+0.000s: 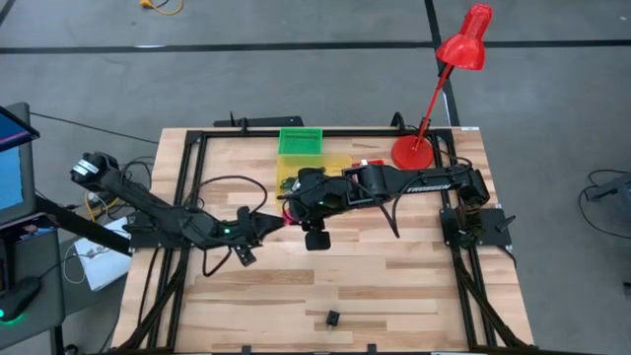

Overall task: Pick and place items into bin
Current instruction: Put the pink charger adapter into the green bin

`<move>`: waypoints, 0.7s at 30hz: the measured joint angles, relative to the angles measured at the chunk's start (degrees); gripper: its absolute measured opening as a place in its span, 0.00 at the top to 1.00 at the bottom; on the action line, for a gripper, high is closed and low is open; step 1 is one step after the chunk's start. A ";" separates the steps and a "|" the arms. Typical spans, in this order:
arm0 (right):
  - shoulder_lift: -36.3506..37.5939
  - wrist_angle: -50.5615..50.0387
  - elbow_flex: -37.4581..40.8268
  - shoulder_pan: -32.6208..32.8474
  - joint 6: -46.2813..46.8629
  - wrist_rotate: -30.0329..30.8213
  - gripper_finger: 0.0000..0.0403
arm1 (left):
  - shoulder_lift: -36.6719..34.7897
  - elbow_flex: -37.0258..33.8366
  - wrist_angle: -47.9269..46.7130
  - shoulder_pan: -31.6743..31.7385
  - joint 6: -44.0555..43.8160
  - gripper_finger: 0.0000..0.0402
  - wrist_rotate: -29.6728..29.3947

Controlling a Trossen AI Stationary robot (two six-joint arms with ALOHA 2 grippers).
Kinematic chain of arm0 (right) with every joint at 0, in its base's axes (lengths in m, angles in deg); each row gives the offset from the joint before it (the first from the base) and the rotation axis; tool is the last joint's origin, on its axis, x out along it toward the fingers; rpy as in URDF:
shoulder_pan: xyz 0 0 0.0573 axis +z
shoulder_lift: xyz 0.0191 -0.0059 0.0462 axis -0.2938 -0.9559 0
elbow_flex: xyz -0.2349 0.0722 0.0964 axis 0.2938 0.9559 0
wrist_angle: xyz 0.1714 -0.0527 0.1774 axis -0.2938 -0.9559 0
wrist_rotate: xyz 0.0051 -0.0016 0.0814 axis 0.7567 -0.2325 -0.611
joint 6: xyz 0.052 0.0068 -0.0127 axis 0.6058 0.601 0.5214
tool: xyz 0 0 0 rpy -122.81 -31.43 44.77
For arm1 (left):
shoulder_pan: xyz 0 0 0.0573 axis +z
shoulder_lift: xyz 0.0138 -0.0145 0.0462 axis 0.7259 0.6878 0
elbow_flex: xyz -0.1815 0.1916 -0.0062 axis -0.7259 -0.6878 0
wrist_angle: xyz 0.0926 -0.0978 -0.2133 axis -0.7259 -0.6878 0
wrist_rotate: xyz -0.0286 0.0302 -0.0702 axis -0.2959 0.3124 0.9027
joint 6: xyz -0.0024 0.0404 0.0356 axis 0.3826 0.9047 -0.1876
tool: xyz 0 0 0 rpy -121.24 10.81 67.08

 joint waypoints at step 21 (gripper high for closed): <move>0.00 -2.72 0.02 0.13 0.45 0.75 0.67 | 2.86 4.99 -6.90 3.54 -4.14 0.61 -1.76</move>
